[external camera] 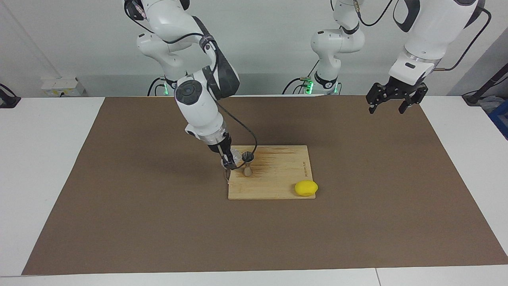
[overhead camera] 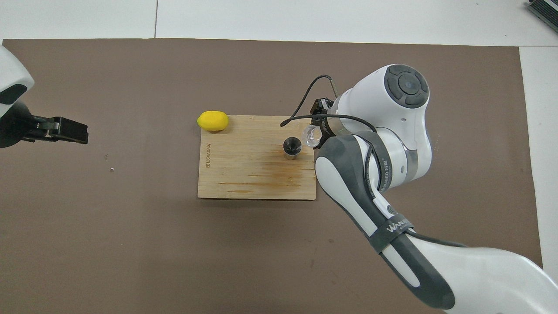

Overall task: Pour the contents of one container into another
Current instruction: 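Tilt the glass cup over the metal cup with the right gripper, then carry the glass cup back toward its starting spot with the right gripper, then lower the glass cup onto the table and open the right gripper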

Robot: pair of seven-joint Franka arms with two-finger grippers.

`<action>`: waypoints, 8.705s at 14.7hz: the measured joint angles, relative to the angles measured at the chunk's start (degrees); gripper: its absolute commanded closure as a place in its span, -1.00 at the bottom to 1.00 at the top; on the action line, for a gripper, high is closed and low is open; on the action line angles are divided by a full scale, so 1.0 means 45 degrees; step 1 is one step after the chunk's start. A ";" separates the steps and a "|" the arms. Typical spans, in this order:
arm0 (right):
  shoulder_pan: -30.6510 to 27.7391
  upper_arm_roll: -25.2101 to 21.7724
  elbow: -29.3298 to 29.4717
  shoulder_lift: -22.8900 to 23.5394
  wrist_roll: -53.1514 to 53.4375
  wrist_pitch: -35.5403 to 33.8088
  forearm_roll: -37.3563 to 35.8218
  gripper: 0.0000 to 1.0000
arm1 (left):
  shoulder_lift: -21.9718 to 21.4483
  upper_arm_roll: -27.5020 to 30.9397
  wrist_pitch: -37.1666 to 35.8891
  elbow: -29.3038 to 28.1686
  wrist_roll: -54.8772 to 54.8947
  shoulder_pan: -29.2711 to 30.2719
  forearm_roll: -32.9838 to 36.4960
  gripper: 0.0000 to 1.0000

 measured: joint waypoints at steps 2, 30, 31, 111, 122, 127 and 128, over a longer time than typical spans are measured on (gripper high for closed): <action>0.0051 0.0001 0.0016 0.0000 0.0003 0.0000 -0.0332 0.63 | -0.0054 -0.0069 -0.0061 -0.0044 0.0000 -0.0001 -0.0021 -1.00; 0.1687 0.0003 0.0430 0.0223 0.0069 -0.0372 -0.5110 0.66 | -0.0943 -0.0066 -0.1406 -0.0626 0.0230 0.0489 -0.0645 -1.00; 0.1739 0.0003 0.0450 0.0226 0.0070 -0.0383 -0.5234 0.66 | -0.1051 -0.0099 -0.1543 -0.0623 0.0371 0.0488 -0.0604 -1.00; -0.6765 -0.0133 -0.3829 0.0641 -1.1379 -0.1581 0.8087 -0.59 | -0.1445 -0.0116 -0.0716 -0.1339 0.0518 0.0581 -0.0527 -1.00; -0.6816 -0.0103 -0.3931 0.0316 -1.1452 -0.1317 0.8086 -0.99 | -0.1445 -0.0116 -0.0716 -0.1339 0.0518 0.0581 -0.0527 -1.00; -0.6765 -0.0079 -0.3876 -0.1112 -1.1452 -0.1340 0.5972 -0.99 | -0.1445 -0.0116 -0.0716 -0.1339 0.0518 0.0581 -0.0527 -1.00; -0.6684 -0.0056 -0.3873 -0.1435 -1.1453 -0.1346 0.5397 -0.99 | -0.1445 -0.0116 -0.0716 -0.1339 0.0518 0.0581 -0.0527 -1.00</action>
